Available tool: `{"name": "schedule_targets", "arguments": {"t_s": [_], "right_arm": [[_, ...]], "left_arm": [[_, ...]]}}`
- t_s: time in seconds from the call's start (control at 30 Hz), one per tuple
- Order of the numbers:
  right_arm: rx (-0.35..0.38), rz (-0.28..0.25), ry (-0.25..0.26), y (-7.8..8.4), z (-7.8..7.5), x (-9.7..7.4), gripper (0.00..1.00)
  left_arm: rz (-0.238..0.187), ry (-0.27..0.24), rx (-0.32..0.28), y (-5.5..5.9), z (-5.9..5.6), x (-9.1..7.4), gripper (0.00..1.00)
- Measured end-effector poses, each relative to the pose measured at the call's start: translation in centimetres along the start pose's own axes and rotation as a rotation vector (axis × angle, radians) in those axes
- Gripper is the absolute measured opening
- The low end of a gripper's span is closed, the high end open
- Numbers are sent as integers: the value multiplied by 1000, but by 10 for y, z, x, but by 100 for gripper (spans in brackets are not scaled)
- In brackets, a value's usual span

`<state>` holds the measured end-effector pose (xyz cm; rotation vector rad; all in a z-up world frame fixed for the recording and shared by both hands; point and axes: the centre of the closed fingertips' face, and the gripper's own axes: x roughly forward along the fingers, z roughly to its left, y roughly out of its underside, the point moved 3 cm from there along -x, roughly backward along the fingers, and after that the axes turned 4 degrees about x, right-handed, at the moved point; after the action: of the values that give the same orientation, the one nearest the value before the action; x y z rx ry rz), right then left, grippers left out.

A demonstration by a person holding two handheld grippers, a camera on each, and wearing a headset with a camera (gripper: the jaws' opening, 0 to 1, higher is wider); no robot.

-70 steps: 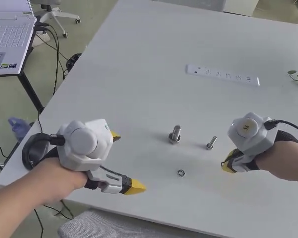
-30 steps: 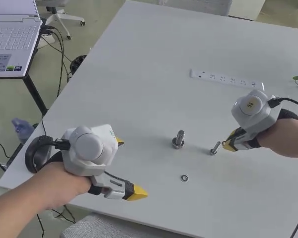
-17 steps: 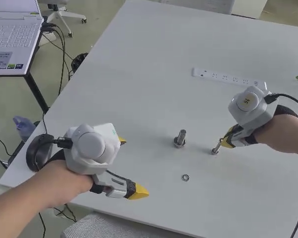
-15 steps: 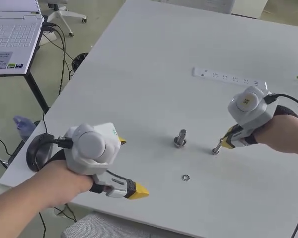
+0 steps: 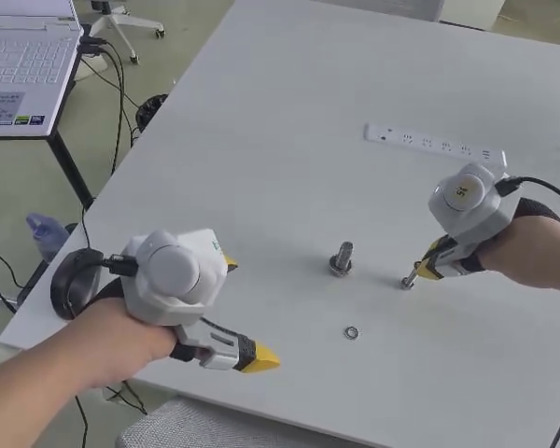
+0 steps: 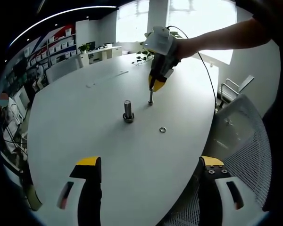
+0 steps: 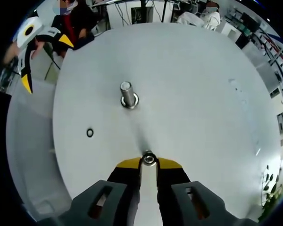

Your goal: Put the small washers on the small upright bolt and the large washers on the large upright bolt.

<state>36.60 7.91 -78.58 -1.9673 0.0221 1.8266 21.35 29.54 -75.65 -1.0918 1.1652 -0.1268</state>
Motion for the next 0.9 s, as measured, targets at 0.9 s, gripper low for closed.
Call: {"name": "schedule_targets", "arguments": {"t_s": [0.9], "right_arm": [[-16,19,-3,8,1,18,12]], "left_arm": [[-2,-5,-8,-2,2,-2,84]]}}
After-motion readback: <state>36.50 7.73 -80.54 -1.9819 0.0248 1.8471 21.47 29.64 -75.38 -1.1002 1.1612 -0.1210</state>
